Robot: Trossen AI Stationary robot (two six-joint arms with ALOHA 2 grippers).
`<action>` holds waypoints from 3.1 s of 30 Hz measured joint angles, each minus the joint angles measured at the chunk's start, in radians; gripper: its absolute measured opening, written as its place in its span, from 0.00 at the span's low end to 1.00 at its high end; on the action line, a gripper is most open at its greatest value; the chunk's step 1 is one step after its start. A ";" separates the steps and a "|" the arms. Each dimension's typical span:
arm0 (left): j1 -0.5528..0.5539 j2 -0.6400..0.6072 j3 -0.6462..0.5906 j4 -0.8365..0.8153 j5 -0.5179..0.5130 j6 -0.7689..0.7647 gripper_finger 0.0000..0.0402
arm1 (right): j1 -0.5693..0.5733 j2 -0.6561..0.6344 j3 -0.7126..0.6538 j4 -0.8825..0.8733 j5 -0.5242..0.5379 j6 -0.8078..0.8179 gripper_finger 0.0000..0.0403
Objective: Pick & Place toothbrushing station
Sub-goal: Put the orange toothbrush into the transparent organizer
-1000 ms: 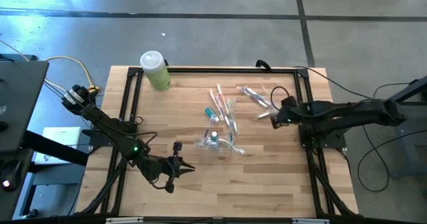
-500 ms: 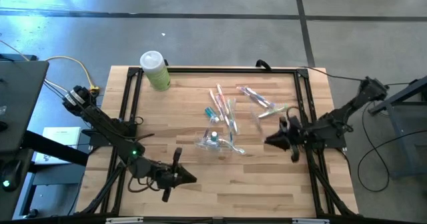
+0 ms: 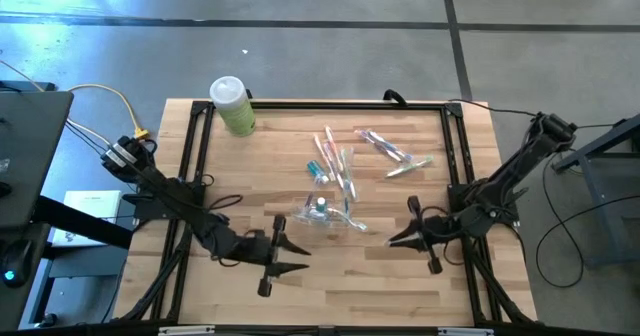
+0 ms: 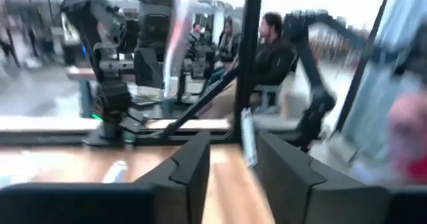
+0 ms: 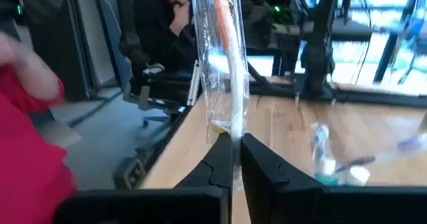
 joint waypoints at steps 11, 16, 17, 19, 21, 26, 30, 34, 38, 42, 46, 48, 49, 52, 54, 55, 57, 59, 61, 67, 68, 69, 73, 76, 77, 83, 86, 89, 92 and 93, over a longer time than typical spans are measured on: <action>0.064 -0.001 0.000 -0.032 0.015 -0.799 0.37 | 0.025 0.214 0.148 0.018 0.201 -0.618 0.03; 0.068 -0.001 0.000 -0.036 0.015 -0.925 0.37 | 0.025 0.382 0.213 0.073 0.312 -0.912 0.03; 0.068 -0.001 0.000 -0.040 0.015 -0.932 0.37 | 0.025 0.413 0.227 0.109 0.349 -0.961 0.03; 0.067 -0.001 0.000 -0.058 0.015 -0.961 0.37 | 0.019 0.468 0.256 0.176 0.420 -1.069 0.03; 0.067 -0.002 0.000 -0.099 0.017 -1.022 0.37 | 0.007 0.524 0.286 0.214 0.477 -1.192 0.03; 0.076 -0.001 0.000 -0.186 0.066 -1.130 0.37 | -0.020 0.647 0.384 0.265 0.597 -1.429 0.03; 0.090 -0.001 0.000 -0.192 0.131 -1.132 0.37 | -0.032 0.723 0.454 0.266 0.624 -1.506 0.03; 0.108 -0.001 0.000 -0.199 0.200 -1.143 0.37 | -0.054 0.762 0.497 0.255 0.622 -1.533 0.03; 0.121 -0.001 0.000 -0.236 0.222 -1.141 0.37 | -0.083 0.776 0.518 0.252 0.612 -1.561 0.03; 0.122 -0.001 0.000 -0.246 0.241 -1.140 0.37 | -0.115 0.776 0.519 0.239 0.609 -1.560 0.03; 0.127 -0.001 0.000 -0.275 0.249 -1.111 0.37 | -0.132 0.776 0.519 0.201 0.600 -1.546 0.03; 0.128 -0.001 0.000 -0.282 0.246 -1.082 0.36 | -0.135 0.776 0.519 0.192 0.594 -1.519 0.03; 0.128 -0.001 0.000 -0.288 0.238 -1.068 0.36 | -0.135 0.776 0.519 0.188 0.594 -1.508 0.03; 0.127 -0.001 0.000 -0.305 0.232 -1.043 0.33 | -0.135 0.776 0.519 0.180 0.595 -1.510 0.04; 0.127 -0.001 0.000 -0.313 0.232 -1.035 0.29 | -0.134 0.776 0.519 0.180 0.595 -1.511 0.04; 0.127 -0.002 0.000 -0.321 0.232 -1.035 0.26 | -0.134 0.776 0.519 0.180 0.596 -1.511 0.04; 0.127 -0.001 -0.001 -0.327 0.231 -1.029 0.21 | -0.134 0.776 0.519 0.179 0.595 -1.511 0.04; 0.127 -0.001 -0.001 -0.324 0.231 -1.006 0.14 | -0.130 0.776 0.519 0.179 0.595 -1.498 0.04; 0.127 -0.002 -0.001 -0.325 0.231 -0.987 0.07 | -0.123 0.776 0.519 0.178 0.596 -1.474 0.04; 0.126 -0.002 -0.001 -0.325 0.236 -0.962 0.04 | -0.080 0.776 0.519 0.198 0.602 -1.450 0.04; 0.126 -0.001 -0.001 -0.325 0.237 -0.953 0.04 | -0.071 0.776 0.519 0.208 0.601 -1.447 0.04; 0.126 -0.001 -0.001 -0.325 0.238 -0.950 0.03 | -0.062 0.776 0.519 0.219 0.602 -1.442 0.03; 0.130 -0.001 -0.001 -0.322 0.233 -0.942 0.03 | -0.032 0.776 0.519 0.309 0.629 -1.396 0.04; 0.132 -0.007 -0.001 -0.324 0.230 -0.889 0.03 | -0.007 0.776 0.519 0.373 0.661 -1.352 0.07; 0.132 -0.012 -0.001 -0.324 0.227 -0.853 0.03 | 0.001 0.776 0.519 0.398 0.677 -1.333 0.09; 0.090 -0.074 -0.001 -0.342 0.012 -0.583 0.03 | 0.020 0.753 0.519 0.436 0.793 -1.193 0.19; 0.030 -0.136 -0.001 -0.383 -0.215 -0.425 0.03 | 0.011 0.748 0.519 0.442 0.826 -1.112 0.20; -0.058 -0.178 -0.001 -0.390 -0.501 -0.220 0.03 | 0.000 0.749 0.518 0.448 0.836 -1.041 0.20; -0.132 -0.184 -0.001 -0.389 -0.742 -0.077 0.03 | -0.015 0.749 0.518 0.435 0.838 -0.977 0.19; -0.151 -0.183 -0.001 -0.391 -0.803 -0.058 0.03 | -0.019 0.749 0.518 0.433 0.838 -0.959 0.18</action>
